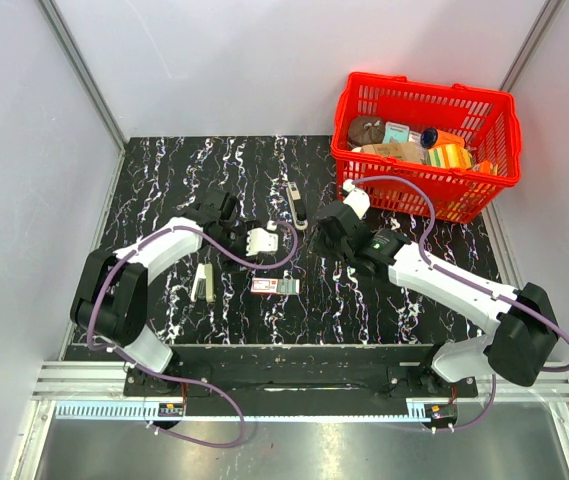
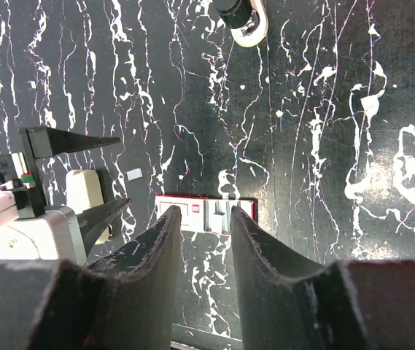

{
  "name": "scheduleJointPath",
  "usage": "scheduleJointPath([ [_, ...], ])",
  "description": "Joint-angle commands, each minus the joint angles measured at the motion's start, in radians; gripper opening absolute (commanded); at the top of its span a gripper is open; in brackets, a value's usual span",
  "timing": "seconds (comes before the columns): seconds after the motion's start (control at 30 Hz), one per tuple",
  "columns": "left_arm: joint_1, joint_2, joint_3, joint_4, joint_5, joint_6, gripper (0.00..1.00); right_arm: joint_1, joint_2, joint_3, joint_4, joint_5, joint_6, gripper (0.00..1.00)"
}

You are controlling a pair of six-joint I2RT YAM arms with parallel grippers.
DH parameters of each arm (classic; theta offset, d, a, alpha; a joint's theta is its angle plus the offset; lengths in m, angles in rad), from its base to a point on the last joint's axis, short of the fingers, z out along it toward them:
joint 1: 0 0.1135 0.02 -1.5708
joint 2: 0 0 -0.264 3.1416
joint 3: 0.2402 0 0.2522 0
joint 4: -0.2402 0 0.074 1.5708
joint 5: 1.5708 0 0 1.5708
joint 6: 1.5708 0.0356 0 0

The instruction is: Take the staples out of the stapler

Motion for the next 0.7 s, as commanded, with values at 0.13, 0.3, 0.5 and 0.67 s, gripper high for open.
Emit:
scheduleJointPath([
  [0.13,-0.015,0.036,-0.025,0.026,-0.065,-0.048,0.69,-0.012,-0.001,-0.004,0.04,-0.016,-0.005,0.39],
  [0.3,-0.029,0.062,-0.028,0.057,-0.129,-0.11,0.67,-0.012,-0.007,-0.01,0.048,-0.023,-0.002,0.39],
  [0.5,-0.043,0.085,-0.034,0.117,-0.213,-0.242,0.61,-0.012,-0.006,-0.013,0.057,-0.029,0.002,0.39],
  [0.67,-0.055,0.088,-0.043,0.126,-0.255,-0.277,0.56,-0.012,-0.004,-0.013,0.059,-0.032,0.003,0.39],
])
